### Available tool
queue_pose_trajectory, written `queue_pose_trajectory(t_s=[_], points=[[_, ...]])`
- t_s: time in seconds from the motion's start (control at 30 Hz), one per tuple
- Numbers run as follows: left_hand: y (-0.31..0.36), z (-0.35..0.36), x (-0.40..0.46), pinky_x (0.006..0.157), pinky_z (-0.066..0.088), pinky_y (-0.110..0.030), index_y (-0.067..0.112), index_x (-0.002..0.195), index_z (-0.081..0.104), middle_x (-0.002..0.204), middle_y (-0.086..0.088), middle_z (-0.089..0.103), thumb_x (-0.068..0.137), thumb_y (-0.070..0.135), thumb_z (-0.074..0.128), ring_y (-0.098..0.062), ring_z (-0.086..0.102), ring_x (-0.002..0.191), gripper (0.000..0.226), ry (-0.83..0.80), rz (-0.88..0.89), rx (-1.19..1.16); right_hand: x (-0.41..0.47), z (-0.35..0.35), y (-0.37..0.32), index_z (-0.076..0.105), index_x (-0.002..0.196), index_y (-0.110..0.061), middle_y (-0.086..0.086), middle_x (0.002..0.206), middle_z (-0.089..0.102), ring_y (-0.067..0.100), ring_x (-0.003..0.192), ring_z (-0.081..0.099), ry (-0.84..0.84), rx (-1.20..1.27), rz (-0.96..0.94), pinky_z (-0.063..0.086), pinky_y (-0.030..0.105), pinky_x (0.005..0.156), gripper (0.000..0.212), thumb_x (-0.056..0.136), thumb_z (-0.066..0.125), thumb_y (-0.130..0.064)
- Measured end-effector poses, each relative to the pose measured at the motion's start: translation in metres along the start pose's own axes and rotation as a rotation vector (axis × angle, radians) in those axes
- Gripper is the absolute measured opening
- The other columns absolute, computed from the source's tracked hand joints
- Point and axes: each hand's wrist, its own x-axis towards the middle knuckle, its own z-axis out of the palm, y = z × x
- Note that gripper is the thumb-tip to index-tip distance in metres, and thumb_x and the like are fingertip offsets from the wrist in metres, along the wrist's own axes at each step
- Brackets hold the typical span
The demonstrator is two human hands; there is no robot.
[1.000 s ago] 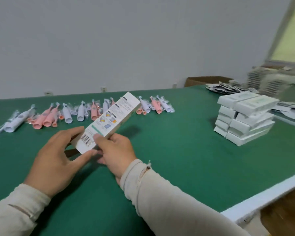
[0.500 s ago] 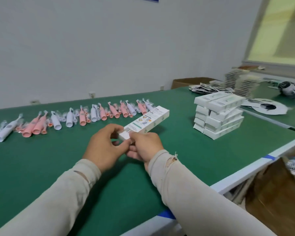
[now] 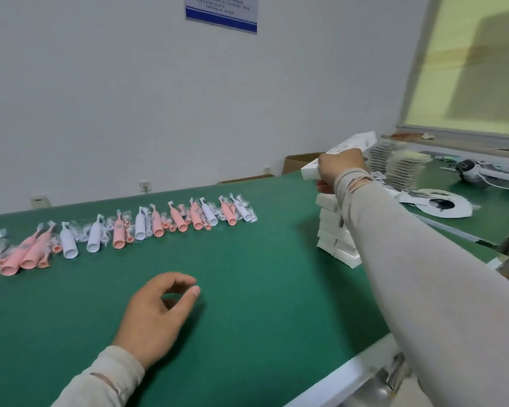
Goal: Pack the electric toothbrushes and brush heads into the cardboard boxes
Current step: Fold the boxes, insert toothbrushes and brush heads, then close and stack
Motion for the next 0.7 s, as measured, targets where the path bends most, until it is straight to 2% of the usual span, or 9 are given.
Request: queue_pose_trajectory(t_s=[0.07,0.13,0.23,0.27,0.33,0.4,0.57,0.63,0.7], points=[[-0.004,0.002,0.001,0.071,0.046,-0.005,0.029,0.076,0.072,0.088,0.017,0.072,0.083,0.01,0.077,0.0,0.066,0.079,0.02,-0.006,0.005,0.008,0.021,-0.011,0.003,0.053,0.119,-0.005,0.017,0.102,0.068,0.034,0.08,0.072,0.016,-0.061,0.025,0.063,0.042,0.061,0.029,0.09,0.055,-0.012],[-0.004,0.002,0.003,0.071,0.046,-0.005,0.031,0.078,0.072,0.087,0.019,0.072,0.082,0.013,0.077,0.001,0.066,0.079,0.019,-0.012,0.025,0.008,0.034,-0.021,0.013,0.053,0.094,-0.016,0.013,0.105,0.062,0.027,0.078,0.067,-0.093,-0.162,0.039,0.059,0.03,0.048,0.003,0.095,0.054,-0.013],[-0.003,0.004,0.002,0.07,0.046,-0.005,0.029,0.076,0.072,0.087,0.016,0.072,0.082,0.009,0.078,0.0,0.066,0.077,0.022,-0.019,0.054,0.012,0.049,-0.031,0.028,0.043,0.079,-0.02,0.011,0.11,0.054,0.021,0.074,0.057,-0.193,-0.277,0.032,0.046,0.02,0.034,0.022,0.097,0.052,-0.011],[-0.004,0.004,0.002,0.07,0.046,-0.006,0.029,0.075,0.072,0.087,0.015,0.072,0.082,0.008,0.078,-0.001,0.066,0.076,0.023,-0.027,0.052,0.01,0.052,-0.033,0.031,0.045,0.081,-0.019,0.011,0.11,0.054,0.022,0.074,0.056,-0.197,-0.318,0.023,0.047,0.019,0.036,0.02,0.097,0.053,-0.01],[-0.003,0.004,0.001,0.07,0.047,-0.007,0.03,0.076,0.072,0.087,0.014,0.072,0.082,0.009,0.078,-0.001,0.066,0.075,0.023,-0.043,0.05,0.011,0.056,-0.031,0.033,0.054,0.094,-0.015,0.013,0.112,0.057,0.026,0.082,0.057,-0.162,-0.448,-0.012,0.054,0.026,0.056,0.006,0.092,0.056,-0.009],[-0.003,0.004,0.0,0.07,0.046,-0.007,0.037,0.082,0.072,0.089,0.015,0.072,0.082,0.012,0.077,-0.001,0.066,0.077,0.025,-0.055,0.053,0.011,0.059,-0.029,0.037,0.058,0.104,-0.009,0.018,0.113,0.064,0.028,0.088,0.057,-0.073,-0.664,-0.051,0.049,0.032,0.074,0.016,0.088,0.06,-0.012],[-0.001,0.003,-0.002,0.07,0.044,-0.006,0.032,0.075,0.071,0.087,0.015,0.071,0.081,0.009,0.078,-0.001,0.066,0.081,0.025,-0.068,0.102,0.041,0.045,-0.025,0.048,0.056,0.103,-0.015,0.012,0.109,0.062,0.033,0.091,0.056,-0.045,-0.879,-0.117,0.041,0.035,0.075,0.045,0.085,0.06,-0.056],[-0.002,0.003,-0.001,0.07,0.045,-0.006,0.03,0.076,0.071,0.087,0.016,0.07,0.082,0.009,0.077,-0.001,0.066,0.082,0.023,-0.068,0.101,0.059,0.032,-0.021,0.048,0.063,0.112,-0.016,0.01,0.119,0.066,0.033,0.095,0.059,0.046,-0.905,-0.192,0.041,0.034,0.073,0.054,0.087,0.055,-0.063],[-0.001,0.0,0.001,0.069,0.044,-0.005,0.03,0.077,0.071,0.086,0.017,0.07,0.083,0.012,0.077,-0.001,0.065,0.081,0.02,-0.055,0.082,0.083,0.003,-0.006,0.048,0.066,0.117,-0.018,0.008,0.12,0.068,0.03,0.097,0.062,0.138,-0.744,-0.355,0.044,0.035,0.075,0.053,0.09,0.052,-0.061]])
